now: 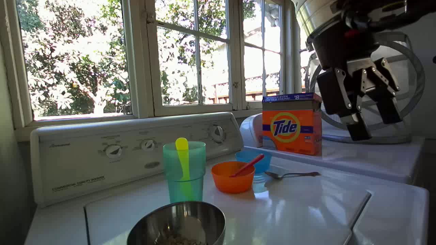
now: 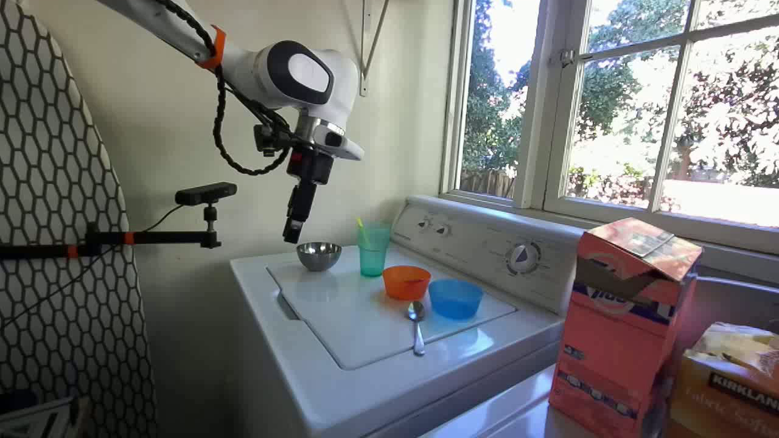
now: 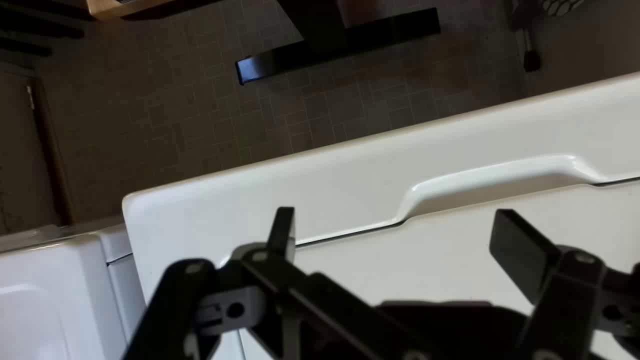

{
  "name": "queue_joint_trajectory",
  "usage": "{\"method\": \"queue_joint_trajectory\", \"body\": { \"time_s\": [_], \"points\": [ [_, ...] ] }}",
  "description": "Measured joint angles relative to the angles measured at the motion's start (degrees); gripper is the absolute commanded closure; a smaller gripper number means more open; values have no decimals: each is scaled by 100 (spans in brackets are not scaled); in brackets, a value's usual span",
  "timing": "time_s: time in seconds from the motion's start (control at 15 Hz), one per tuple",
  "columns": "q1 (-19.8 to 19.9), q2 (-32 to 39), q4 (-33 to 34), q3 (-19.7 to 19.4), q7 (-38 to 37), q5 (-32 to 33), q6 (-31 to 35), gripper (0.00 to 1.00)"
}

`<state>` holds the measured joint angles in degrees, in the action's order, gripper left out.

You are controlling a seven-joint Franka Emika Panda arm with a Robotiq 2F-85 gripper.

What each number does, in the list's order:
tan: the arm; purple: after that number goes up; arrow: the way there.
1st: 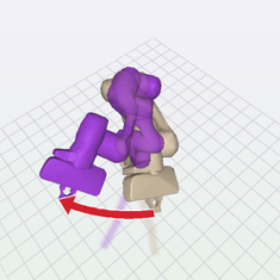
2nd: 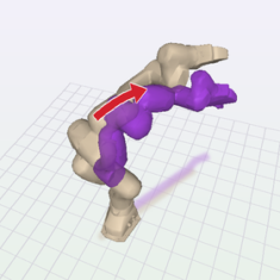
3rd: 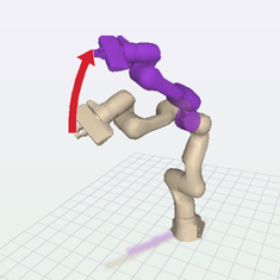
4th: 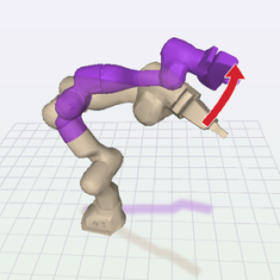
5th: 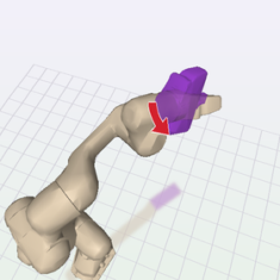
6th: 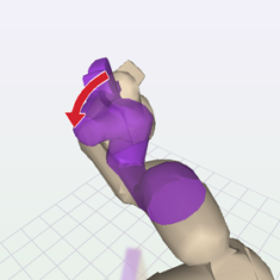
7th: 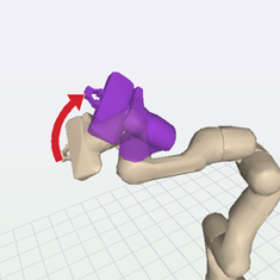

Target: Put the spoon in the green cup

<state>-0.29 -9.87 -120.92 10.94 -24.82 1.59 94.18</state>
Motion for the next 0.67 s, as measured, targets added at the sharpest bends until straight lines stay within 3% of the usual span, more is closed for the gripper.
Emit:
{"method": "queue_joint_trajectory", "body": {
  "time_s": [0.67],
  "points": [
    [-22, 67, 83, -110, 3, 110, 46, 0]
  ]
}}
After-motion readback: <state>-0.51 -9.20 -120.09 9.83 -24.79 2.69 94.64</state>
